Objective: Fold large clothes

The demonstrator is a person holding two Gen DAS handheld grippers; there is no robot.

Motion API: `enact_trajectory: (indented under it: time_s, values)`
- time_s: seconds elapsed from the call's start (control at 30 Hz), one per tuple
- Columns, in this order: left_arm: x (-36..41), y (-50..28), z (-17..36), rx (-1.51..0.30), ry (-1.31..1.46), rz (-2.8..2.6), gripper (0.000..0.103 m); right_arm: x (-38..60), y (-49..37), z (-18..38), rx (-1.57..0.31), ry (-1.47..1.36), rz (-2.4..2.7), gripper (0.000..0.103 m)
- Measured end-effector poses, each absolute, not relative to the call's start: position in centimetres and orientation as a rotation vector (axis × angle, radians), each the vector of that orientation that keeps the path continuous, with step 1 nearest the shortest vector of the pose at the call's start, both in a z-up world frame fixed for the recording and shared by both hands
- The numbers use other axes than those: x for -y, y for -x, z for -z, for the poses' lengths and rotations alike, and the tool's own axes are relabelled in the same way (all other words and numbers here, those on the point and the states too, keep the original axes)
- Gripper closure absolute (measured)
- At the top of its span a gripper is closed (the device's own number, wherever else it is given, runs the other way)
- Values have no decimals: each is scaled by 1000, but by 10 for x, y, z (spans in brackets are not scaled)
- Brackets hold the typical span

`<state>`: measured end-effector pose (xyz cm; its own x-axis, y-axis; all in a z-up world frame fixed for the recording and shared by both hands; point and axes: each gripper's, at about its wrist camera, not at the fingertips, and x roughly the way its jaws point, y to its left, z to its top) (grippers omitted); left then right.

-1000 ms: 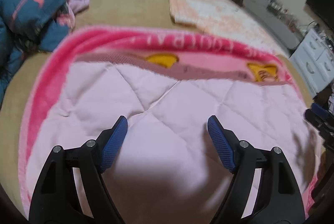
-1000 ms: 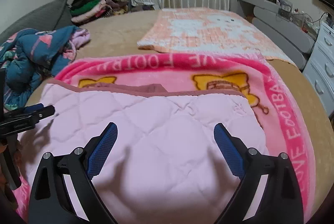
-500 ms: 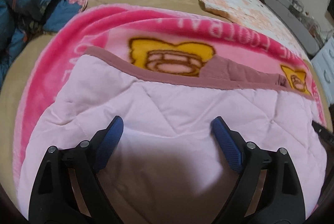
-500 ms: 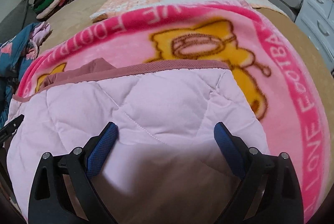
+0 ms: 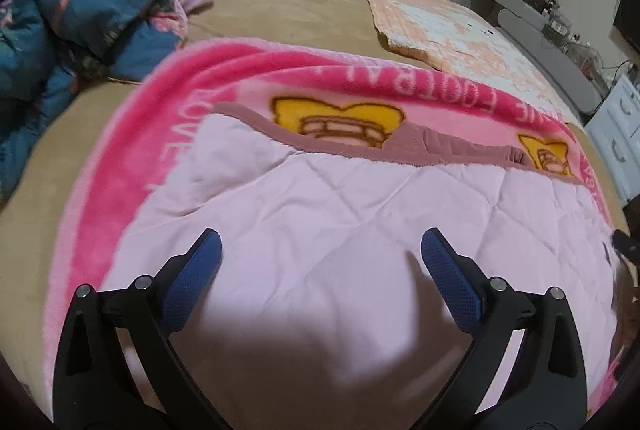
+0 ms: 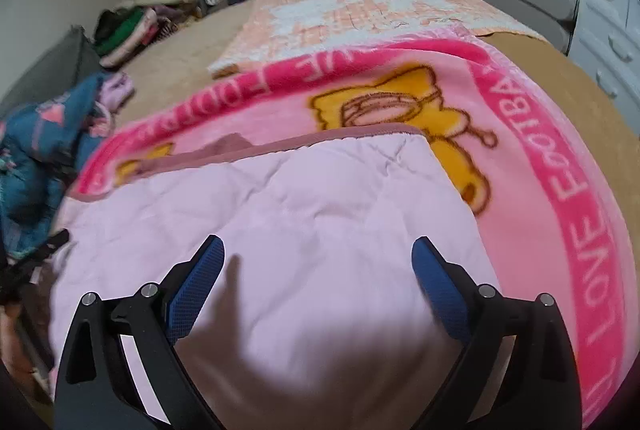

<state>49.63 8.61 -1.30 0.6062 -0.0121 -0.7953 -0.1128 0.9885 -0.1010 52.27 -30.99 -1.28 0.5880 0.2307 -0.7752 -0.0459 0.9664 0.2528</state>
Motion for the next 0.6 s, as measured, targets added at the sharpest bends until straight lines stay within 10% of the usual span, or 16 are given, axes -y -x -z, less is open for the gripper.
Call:
enact_trajectory:
  time_s: [0.6]
  values:
    - [-59, -376, -72, -713, -6, -77, 9, 300, -390, -89, -696, 27, -181, 4]
